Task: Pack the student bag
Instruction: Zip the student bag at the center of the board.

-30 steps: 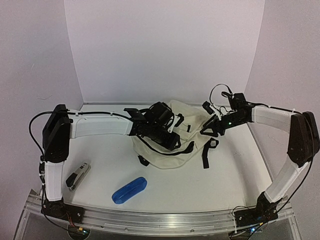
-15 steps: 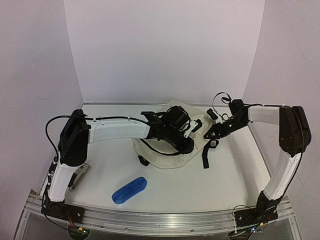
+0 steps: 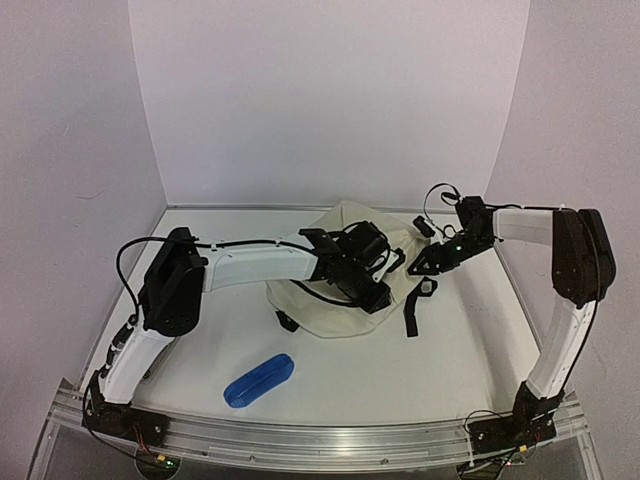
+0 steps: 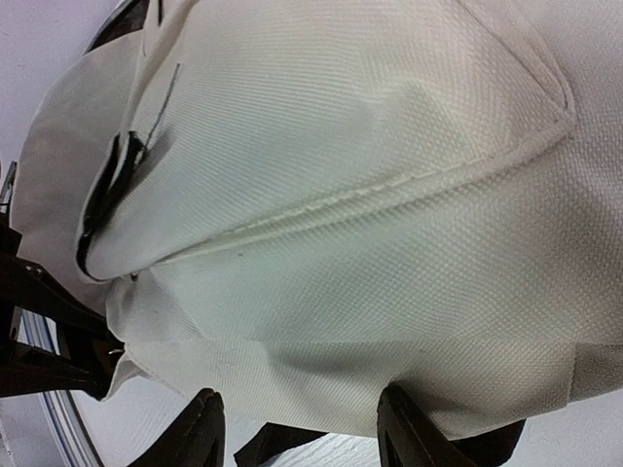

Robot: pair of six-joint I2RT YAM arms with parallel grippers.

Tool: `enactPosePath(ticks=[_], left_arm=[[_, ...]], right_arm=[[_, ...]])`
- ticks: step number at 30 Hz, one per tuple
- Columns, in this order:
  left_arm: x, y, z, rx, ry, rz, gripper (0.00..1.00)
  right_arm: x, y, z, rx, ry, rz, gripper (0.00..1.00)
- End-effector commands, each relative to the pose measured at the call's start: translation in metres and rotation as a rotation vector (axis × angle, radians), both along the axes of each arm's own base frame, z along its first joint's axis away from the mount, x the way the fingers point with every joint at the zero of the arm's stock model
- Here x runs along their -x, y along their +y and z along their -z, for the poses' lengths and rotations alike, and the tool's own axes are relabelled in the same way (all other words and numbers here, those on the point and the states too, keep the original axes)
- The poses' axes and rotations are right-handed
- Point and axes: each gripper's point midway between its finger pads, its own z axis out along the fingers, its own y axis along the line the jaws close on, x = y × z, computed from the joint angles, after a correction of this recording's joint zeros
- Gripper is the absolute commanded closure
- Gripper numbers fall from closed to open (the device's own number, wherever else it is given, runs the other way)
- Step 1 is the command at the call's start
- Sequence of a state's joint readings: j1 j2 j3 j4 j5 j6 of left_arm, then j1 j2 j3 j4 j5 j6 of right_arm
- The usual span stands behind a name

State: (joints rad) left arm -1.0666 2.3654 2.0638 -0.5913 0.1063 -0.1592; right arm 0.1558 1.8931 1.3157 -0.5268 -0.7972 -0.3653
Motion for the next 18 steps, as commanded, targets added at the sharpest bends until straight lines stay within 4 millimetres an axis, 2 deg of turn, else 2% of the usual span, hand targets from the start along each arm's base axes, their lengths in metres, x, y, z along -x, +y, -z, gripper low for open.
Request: enactPosePath(ticks=[1,4,9,13,15,18], left_arm=[[-0.025,-0.002,0.004,-0.001,-0.018,-0.069,0.68],[-0.035,0.000,0.009,0.011,-0.005,-0.111,0.62],[-0.045,-0.002,0.002,0.094,-0.008,-0.138,0.58],[-0.046,-0.010,-0.005,0.174,0.015,-0.110,0.51],[-0.045,-0.013,-0.008,0.196,0.022,-0.110,0.56],[-0.052,-0.009,-0.009,0.206,0.036,-0.149,0.76]], right_arm=[[-0.019,-0.007,0.009,0.056,-0.009,0.026,0.47],[-0.020,-0.006,0.012,0.051,0.001,0.023,0.46],[-0.015,-0.004,0.016,0.033,0.025,0.011,0.46],[-0.013,-0.003,0.017,0.031,0.025,-0.001,0.46],[-0.013,-0.003,0.015,0.033,0.019,-0.007,0.46],[-0.012,-0.003,0.013,0.035,0.010,-0.017,0.46]])
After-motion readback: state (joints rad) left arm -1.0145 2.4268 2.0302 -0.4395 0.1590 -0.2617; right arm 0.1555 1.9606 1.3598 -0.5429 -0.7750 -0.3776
